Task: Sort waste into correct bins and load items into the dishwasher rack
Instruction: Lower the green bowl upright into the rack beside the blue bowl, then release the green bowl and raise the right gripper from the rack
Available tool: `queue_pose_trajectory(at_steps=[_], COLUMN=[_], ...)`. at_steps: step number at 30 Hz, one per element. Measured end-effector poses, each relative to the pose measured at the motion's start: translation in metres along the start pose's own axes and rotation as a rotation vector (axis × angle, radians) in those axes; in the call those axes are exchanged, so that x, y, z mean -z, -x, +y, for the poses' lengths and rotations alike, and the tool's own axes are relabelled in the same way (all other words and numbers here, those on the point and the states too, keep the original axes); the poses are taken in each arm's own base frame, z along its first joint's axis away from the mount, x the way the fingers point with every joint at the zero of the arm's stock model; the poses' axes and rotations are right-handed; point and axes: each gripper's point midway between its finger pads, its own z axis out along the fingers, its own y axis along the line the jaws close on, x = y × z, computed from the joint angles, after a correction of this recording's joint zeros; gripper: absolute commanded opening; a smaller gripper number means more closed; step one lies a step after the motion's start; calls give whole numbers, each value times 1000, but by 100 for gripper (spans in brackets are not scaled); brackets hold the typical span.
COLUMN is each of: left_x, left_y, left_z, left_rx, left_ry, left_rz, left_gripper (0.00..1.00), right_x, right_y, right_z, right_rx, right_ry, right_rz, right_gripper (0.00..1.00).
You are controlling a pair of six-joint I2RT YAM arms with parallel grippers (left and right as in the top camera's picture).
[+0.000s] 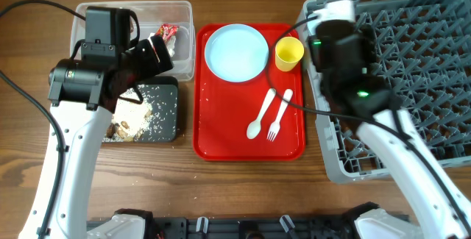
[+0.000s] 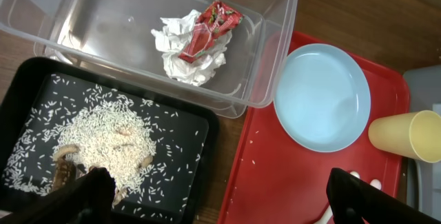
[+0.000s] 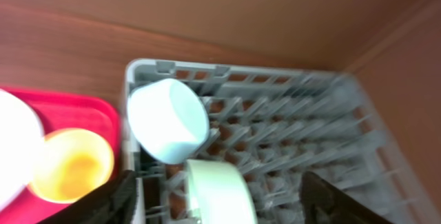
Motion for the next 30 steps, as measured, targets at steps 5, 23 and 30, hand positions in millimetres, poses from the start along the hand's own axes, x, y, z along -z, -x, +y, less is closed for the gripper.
queue_pose_trajectory(at_steps=[5, 23, 30], left_x=[0, 0, 0], left_y=[0, 0, 0], left_z=[0, 0, 0], left_rx=[0, 0, 0], left_ry=[0, 0, 0], left_rz=[0, 0, 0], left_gripper=[100, 100, 100], right_x=[-11, -40, -25], right_y=[-24, -73, -84], right_z=[-7, 20, 53], right_rx=[-193, -288, -234], right_ry=[110, 313, 505], right_rz=[111, 355, 423], right_gripper=[51, 45, 50])
